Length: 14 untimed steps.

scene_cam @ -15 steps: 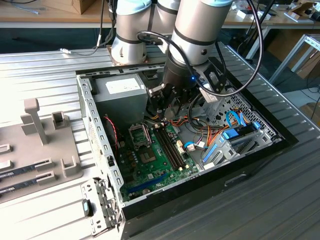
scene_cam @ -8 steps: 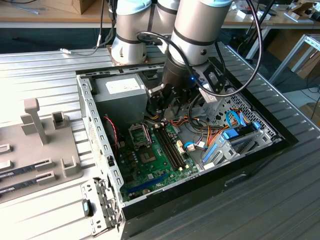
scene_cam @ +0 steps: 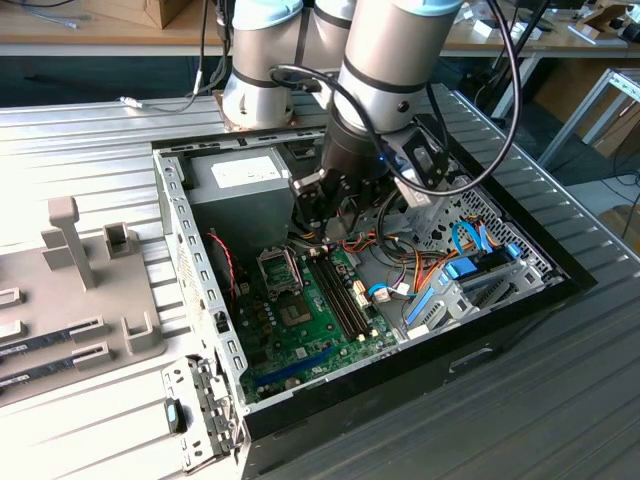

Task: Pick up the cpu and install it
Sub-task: 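Place the cpu into insertion slot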

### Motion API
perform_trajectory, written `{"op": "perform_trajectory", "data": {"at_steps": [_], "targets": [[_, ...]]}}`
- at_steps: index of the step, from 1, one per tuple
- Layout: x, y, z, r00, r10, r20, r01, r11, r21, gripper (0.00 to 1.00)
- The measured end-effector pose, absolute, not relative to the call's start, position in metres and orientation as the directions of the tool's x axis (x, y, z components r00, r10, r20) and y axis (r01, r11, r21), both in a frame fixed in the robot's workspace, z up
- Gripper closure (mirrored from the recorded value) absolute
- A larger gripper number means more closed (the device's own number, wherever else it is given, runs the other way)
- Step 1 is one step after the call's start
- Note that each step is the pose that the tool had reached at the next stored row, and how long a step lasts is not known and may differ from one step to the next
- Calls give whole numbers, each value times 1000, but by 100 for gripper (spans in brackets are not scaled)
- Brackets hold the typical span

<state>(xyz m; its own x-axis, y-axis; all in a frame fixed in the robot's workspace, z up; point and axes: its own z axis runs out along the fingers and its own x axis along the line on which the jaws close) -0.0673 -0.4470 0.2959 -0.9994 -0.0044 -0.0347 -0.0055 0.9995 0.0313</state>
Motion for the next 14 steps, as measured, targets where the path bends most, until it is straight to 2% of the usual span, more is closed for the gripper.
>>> {"op": "perform_trajectory", "data": {"at_steps": [14], "targets": [[-70, -447, 292, -999, -4, -35, -5, 999, 31, 53]]}}
